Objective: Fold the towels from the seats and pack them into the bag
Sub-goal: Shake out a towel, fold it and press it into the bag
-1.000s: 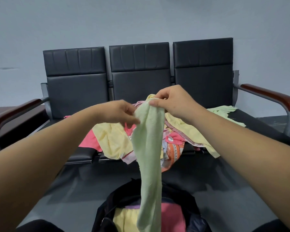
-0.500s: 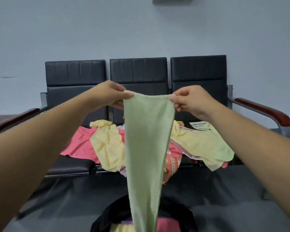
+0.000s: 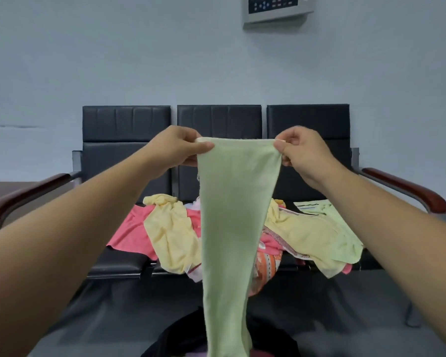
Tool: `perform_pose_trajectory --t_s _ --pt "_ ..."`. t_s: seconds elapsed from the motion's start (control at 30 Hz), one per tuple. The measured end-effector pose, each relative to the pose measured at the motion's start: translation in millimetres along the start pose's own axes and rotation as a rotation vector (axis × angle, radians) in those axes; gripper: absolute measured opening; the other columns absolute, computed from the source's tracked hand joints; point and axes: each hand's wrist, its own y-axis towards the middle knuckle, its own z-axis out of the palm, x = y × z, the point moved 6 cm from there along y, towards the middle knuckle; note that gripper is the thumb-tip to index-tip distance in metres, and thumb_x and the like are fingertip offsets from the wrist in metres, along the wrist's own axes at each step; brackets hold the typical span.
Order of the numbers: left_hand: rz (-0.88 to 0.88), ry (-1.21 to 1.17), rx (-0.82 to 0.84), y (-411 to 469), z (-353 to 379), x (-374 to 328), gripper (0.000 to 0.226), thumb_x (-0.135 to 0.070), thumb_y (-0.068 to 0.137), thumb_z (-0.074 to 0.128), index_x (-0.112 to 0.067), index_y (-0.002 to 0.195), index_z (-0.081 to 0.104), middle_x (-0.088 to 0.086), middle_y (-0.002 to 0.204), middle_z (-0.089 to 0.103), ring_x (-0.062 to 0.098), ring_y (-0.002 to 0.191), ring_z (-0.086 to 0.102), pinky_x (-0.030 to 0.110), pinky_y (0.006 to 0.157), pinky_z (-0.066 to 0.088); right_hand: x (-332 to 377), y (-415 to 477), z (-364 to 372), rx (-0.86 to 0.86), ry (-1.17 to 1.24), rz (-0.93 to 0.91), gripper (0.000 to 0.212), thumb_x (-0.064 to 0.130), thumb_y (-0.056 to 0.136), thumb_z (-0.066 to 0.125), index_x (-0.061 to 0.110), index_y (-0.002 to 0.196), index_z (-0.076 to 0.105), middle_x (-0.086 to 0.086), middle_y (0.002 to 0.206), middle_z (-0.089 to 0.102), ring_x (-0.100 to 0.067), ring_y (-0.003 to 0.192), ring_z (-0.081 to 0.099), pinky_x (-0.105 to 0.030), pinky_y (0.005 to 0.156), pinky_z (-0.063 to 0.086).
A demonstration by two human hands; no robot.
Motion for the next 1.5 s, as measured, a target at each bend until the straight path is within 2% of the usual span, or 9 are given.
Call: perform_pose_trajectory --t_s 0.1,0.2,0.33,0.57,0.7,0.9,1.13,1.3,1.5 --pt "0.075 0.021 -0.051 -2 -2 -3 0.021 -0.022 0.089 0.077 -0.012 0.104 0.066 0.007 0.089 0.075 0.023 0.090 0.074 0.034 0.087 0.060 -1 2 5 0.023 -0.017 0.007 0.031 0.014 0.101 0.061 0.012 0.132 0.061 -0.012 0.111 0.070 -0.014 0.091 0.061 -0.035 0.091 0.056" --pt "0.079 0.041 -0.046 -4 0 -1 0.020 -0.023 0.091 0.075 -0.015 0.108 0.072 0.001 0.086 0.075 0.020 0.088 0.073 0.033 0.088 0.060 3 1 10 0.088 -0.010 -0.011 0.014 0.014 0.102 0.060 0.016 0.104 0.074 -0.002 0.096 0.072 -0.011 0.078 0.058 -0.027 0.074 0.053" --pt "-0.001 -0.138 -0.001 -4 8 12 0.016 -0.016 0.094 0.070 -0.003 0.103 0.070 0.010 0.099 0.076 0.025 0.096 0.073 0.032 0.085 0.059 -3 1 21 0.223 0.162 0.003 0.013 0.017 0.100 0.063 0.015 0.103 0.075 -0.005 0.101 0.077 -0.020 0.096 0.071 -0.038 0.092 0.058" --pt "-0.036 -0.111 0.070 -5 36 27 0.010 -0.009 0.094 0.066 -0.004 0.103 0.069 0.008 0.094 0.073 0.018 0.084 0.069 0.030 0.076 0.058 -20 -33 82 0.615 0.281 0.221 0.019 0.006 0.105 0.049 0.005 0.098 0.066 -0.006 0.082 0.068 -0.020 0.073 0.067 -0.039 0.069 0.057" --pt "-0.122 -0.342 0.030 -8 41 58 0.020 -0.012 0.098 0.062 0.001 0.113 0.065 0.012 0.097 0.067 0.025 0.086 0.062 0.034 0.074 0.049 -25 -21 83 0.422 0.524 0.288 0.026 0.003 0.105 0.042 -0.003 0.105 0.067 -0.015 0.096 0.073 -0.026 0.088 0.070 -0.037 0.079 0.060" --pt "-0.307 -0.295 0.560 -52 109 134 0.035 -0.015 0.094 0.069 -0.012 0.128 0.063 0.003 0.125 0.071 0.021 0.118 0.066 0.034 0.103 0.052 -41 -1 76 0.264 0.835 0.415 0.031 0.003 0.104 0.038 -0.004 0.116 0.066 -0.018 0.112 0.074 -0.027 0.096 0.074 -0.037 0.076 0.061" --pt "-0.432 -0.728 0.425 -67 141 180 0.039 -0.008 0.089 0.068 0.000 0.127 0.065 0.017 0.130 0.067 0.029 0.120 0.065 0.038 0.101 0.053 -126 9 64 0.044 0.339 0.573 0.021 -0.001 0.098 0.056 -0.009 0.117 0.056 -0.023 0.117 0.068 -0.035 0.107 0.069 -0.051 0.096 0.056" --pt "-0.477 -0.988 0.308 -56 153 179 0.023 -0.014 0.088 0.061 -0.004 0.104 0.076 0.013 0.104 0.075 0.023 0.093 0.074 0.034 0.080 0.060 -189 -15 83 0.077 0.337 0.759 0.022 -0.004 0.103 0.049 -0.007 0.125 0.050 -0.018 0.112 0.067 -0.028 0.092 0.069 -0.045 0.081 0.060" --pt "-0.557 -1.186 0.189 -35 161 190 0.057 -0.021 0.089 0.068 0.005 0.138 0.055 0.020 0.141 0.058 0.031 0.129 0.059 0.041 0.106 0.050 -229 -49 136 0.311 0.578 0.936 0.063 0.060 0.095 0.055 0.009 0.130 0.066 -0.012 0.123 0.072 -0.026 0.105 0.073 -0.038 0.084 0.060"
